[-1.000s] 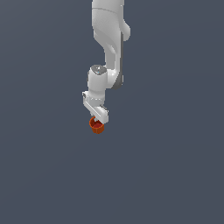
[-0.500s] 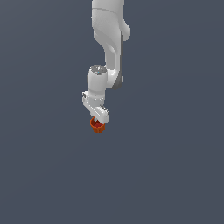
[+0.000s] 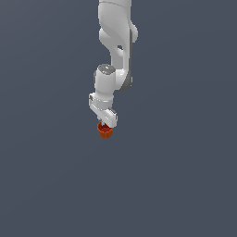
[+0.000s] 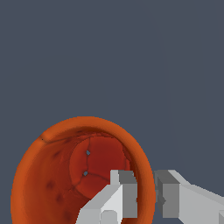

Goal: Pick up the object and move it to a goal position.

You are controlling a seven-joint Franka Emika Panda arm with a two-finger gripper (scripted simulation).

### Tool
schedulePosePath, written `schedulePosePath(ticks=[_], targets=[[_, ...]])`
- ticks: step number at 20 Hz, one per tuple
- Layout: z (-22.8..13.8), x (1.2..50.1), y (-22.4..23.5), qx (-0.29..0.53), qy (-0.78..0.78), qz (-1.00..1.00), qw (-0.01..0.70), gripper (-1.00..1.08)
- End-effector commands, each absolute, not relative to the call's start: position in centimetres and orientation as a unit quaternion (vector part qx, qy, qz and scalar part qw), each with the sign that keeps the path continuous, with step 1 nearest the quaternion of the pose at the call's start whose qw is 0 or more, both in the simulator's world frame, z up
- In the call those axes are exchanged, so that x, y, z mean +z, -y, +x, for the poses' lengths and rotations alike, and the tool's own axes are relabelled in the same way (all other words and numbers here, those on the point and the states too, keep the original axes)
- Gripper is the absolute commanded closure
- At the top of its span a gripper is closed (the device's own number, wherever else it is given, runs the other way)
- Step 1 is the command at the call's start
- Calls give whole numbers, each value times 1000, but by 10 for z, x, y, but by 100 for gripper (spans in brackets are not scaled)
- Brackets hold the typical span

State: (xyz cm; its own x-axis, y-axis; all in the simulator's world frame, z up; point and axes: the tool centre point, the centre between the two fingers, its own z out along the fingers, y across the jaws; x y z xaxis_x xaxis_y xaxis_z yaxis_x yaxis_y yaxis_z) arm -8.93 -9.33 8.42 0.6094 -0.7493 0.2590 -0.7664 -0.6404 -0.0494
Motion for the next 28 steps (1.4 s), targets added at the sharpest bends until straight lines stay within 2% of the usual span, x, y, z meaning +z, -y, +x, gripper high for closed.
schedulePosePath(ticks=[1, 28], targets=[[-93, 94, 87, 130, 423, 896, 32, 108], [-146, 219, 8, 132, 423, 896, 34, 108]])
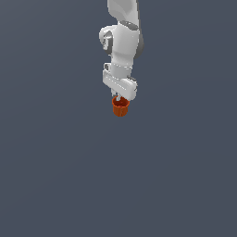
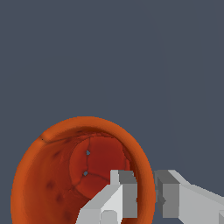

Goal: Pick up the object and move it to a goal position.

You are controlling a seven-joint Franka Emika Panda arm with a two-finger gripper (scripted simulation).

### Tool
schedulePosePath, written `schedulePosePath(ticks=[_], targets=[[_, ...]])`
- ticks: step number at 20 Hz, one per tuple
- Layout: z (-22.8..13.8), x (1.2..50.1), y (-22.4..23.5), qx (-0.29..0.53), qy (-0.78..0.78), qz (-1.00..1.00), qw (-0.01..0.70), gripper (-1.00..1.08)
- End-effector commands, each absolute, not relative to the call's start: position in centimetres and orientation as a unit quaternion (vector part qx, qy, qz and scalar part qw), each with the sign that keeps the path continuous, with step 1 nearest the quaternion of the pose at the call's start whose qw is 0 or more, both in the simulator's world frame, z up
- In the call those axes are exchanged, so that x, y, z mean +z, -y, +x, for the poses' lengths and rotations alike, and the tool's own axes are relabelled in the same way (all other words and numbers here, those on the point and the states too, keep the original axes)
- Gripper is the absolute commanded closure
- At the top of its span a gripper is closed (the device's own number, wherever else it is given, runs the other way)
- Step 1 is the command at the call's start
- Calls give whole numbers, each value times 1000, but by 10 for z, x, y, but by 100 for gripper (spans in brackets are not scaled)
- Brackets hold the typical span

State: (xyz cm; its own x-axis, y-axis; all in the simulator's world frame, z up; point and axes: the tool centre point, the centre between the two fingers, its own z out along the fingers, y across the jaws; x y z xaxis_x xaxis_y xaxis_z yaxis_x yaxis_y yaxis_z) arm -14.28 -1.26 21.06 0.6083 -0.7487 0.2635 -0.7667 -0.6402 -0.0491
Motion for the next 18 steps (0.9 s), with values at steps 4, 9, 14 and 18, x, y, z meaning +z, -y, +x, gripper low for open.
schedulePosePath(ticks=[4, 9, 14, 18], targets=[[-154, 240, -5, 132, 423, 896, 34, 108], [-162, 260, -18, 131, 422, 896, 34, 108], [-165, 271, -26, 130, 422, 897, 34, 108], [-166, 273, -29, 130, 422, 897, 33, 108]])
